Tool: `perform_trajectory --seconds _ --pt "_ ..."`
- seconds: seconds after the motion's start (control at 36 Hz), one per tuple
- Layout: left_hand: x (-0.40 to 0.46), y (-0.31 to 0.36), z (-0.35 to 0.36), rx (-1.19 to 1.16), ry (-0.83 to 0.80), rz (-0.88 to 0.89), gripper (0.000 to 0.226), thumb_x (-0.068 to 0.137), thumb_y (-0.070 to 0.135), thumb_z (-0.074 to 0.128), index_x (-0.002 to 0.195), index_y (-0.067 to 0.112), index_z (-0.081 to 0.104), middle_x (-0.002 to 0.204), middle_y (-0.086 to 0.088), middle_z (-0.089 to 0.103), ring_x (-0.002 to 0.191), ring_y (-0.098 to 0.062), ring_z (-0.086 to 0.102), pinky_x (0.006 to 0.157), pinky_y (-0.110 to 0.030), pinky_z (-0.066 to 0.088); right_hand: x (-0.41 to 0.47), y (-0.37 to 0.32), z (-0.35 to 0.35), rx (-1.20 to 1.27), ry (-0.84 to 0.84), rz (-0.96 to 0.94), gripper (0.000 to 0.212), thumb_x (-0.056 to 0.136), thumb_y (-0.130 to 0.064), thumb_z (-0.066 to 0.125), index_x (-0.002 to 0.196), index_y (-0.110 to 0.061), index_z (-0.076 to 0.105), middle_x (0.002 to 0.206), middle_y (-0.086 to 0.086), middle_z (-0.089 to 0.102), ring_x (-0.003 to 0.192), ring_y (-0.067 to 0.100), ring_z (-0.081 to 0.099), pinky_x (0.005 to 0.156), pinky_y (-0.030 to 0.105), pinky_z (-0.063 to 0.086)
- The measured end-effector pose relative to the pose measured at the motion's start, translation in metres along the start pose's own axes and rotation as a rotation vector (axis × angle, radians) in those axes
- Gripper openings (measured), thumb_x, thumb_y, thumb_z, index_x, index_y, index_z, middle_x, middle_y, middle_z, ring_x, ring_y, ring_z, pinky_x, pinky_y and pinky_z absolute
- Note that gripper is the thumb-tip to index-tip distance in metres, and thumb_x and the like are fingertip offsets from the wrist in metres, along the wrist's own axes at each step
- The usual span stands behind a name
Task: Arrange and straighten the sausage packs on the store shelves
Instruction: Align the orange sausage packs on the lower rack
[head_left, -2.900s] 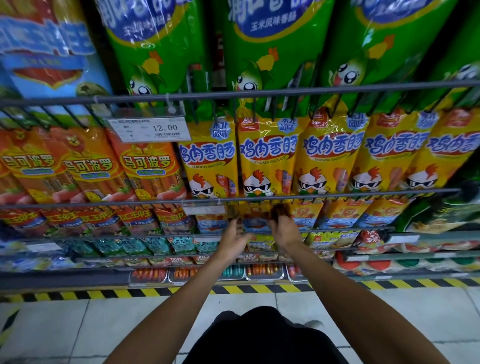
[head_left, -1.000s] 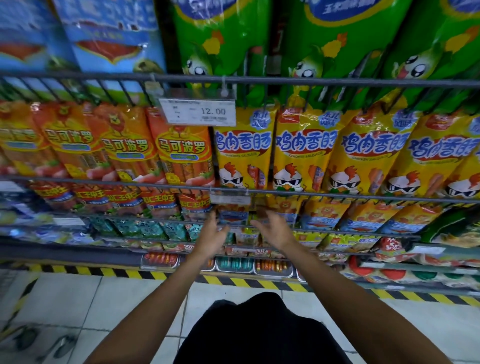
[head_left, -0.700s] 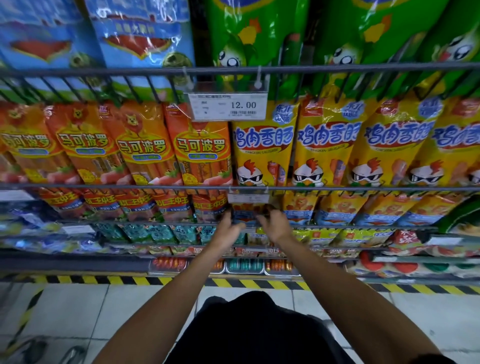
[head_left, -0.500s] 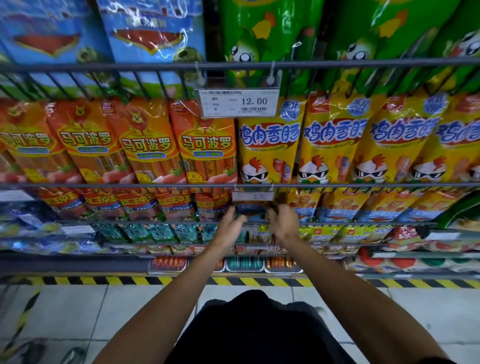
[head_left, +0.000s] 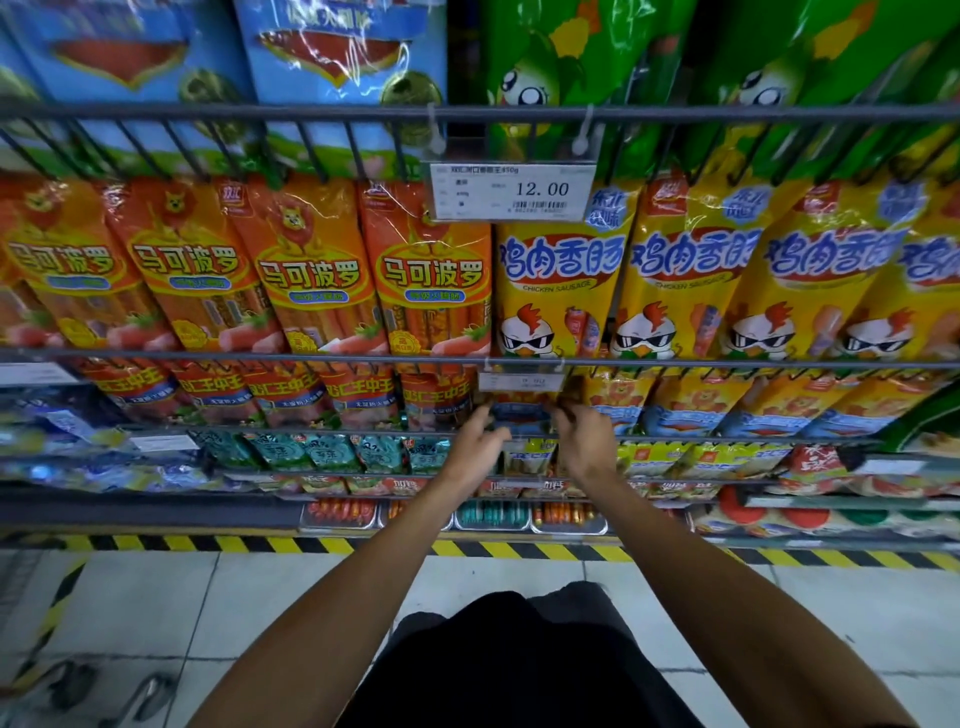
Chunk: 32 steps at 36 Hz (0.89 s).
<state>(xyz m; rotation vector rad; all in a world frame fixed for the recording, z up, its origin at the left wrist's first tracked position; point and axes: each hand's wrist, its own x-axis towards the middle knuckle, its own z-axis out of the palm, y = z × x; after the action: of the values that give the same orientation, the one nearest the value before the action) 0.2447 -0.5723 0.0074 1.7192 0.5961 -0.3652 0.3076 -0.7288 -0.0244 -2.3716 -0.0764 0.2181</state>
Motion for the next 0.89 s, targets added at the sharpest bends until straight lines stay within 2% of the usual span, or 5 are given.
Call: perform_trajectory --seconds 0.39,0.53,0.67,0.81,0.89 --pt "0.001 -0.012 -0.009 0.163 -0.119 0.017 0.069 0.105 0.018 0.053 0.163 0.025 0.017 0.164 -0.002 0.03 0.146 -0.024 0.037 0.115 -0.039 0.036 -0.009 0.006 0.004 0.052 -0.026 0.041 0.037 0.105 -0.038 0.051 0.111 -0.005 0.066 0.064 -0.001 0.056 0.054 0.02 0.055 0.049 0.033 0.036" --pt "0.0 -0.026 -0.013 0.184 -0.158 0.064 0.068 0.105 0.005 0.047 0.161 0.03 0.021 0.165 0.005 0.028 0.071 0.004 0.042 0.06 -0.008 0.04 -0.018 0.015 -0.001 0.118 -0.113 -0.023 0.036 0.102 -0.025 0.058 0.133 -0.006 0.057 0.112 0.013 0.072 0.1 0.03 0.068 0.078 0.041 0.055" --pt "-0.011 -0.039 -0.028 0.234 -0.115 0.108 0.064 0.105 0.005 0.048 0.158 0.037 0.03 0.166 0.004 0.027 0.054 -0.004 0.048 0.048 -0.02 0.041 -0.03 0.019 -0.012 0.141 -0.178 -0.057 0.049 0.101 -0.02 0.062 0.146 -0.009 0.048 0.135 0.009 0.063 0.112 0.027 0.066 0.089 0.033 0.052" --pt "-0.029 -0.043 -0.046 0.312 0.022 0.149 0.058 0.105 0.007 0.049 0.156 0.032 0.037 0.163 0.0 0.033 0.088 -0.037 0.066 0.07 -0.044 0.054 -0.035 0.027 -0.021 0.147 -0.199 -0.119 0.044 0.1 -0.016 0.063 0.142 -0.011 0.053 0.132 0.002 0.065 0.11 0.022 0.066 0.094 0.038 0.056" --pt "-0.042 -0.049 -0.055 0.343 0.076 0.141 0.058 0.104 0.01 0.053 0.155 0.034 0.038 0.165 0.002 0.031 0.118 -0.026 0.061 0.097 -0.05 0.053 -0.039 0.027 -0.027 0.157 -0.244 -0.134 0.045 0.1 -0.016 0.062 0.144 -0.012 0.052 0.136 0.001 0.063 0.111 0.021 0.067 0.095 0.043 0.056"
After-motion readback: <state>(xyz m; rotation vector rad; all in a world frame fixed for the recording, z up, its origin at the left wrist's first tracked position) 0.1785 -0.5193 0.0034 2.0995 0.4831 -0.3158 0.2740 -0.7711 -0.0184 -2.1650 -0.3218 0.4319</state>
